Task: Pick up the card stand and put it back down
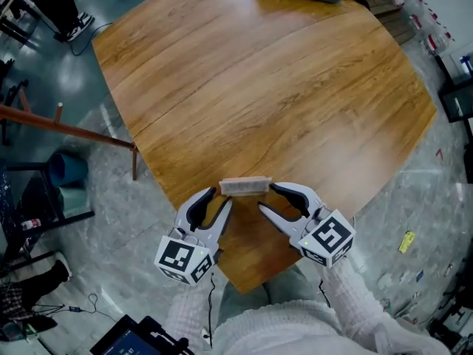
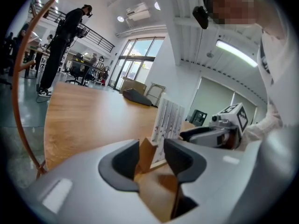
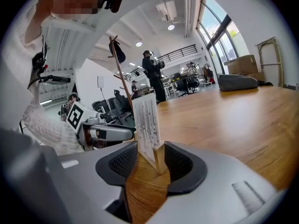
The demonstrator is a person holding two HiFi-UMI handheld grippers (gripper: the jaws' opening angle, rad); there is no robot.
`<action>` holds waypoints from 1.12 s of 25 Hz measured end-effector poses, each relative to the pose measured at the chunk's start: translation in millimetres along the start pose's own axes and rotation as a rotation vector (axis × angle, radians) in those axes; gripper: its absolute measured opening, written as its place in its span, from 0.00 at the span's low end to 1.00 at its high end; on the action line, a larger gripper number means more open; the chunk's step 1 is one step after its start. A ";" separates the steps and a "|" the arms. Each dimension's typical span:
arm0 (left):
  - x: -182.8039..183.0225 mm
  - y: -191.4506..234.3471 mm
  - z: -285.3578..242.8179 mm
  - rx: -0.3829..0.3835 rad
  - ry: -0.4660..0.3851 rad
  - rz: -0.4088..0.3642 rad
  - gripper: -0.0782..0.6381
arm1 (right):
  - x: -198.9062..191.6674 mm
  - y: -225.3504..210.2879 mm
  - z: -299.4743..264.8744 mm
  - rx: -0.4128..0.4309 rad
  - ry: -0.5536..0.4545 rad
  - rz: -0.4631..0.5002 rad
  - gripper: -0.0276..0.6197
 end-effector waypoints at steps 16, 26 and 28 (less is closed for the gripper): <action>-5.4 -1.2 -28.8 -0.097 0.175 -0.235 0.46 | -11.0 -13.6 -23.0 0.038 0.093 0.131 0.39; -9.2 -3.0 -37.7 -0.114 0.227 -0.360 0.44 | -17.5 -16.5 -35.5 0.058 0.177 0.246 0.40; -8.3 -0.8 -38.3 -0.108 0.227 -0.358 0.38 | -18.1 -17.6 -36.8 0.052 0.186 0.258 0.38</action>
Point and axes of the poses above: the fingertips, and each gripper's own axes: z backward along the fingers, y to its left, x out of its top, the point moved 4 cm from there along z, backward along the fingers, and after that the axes turned 5 degrees about z, right-handed, at the moved point
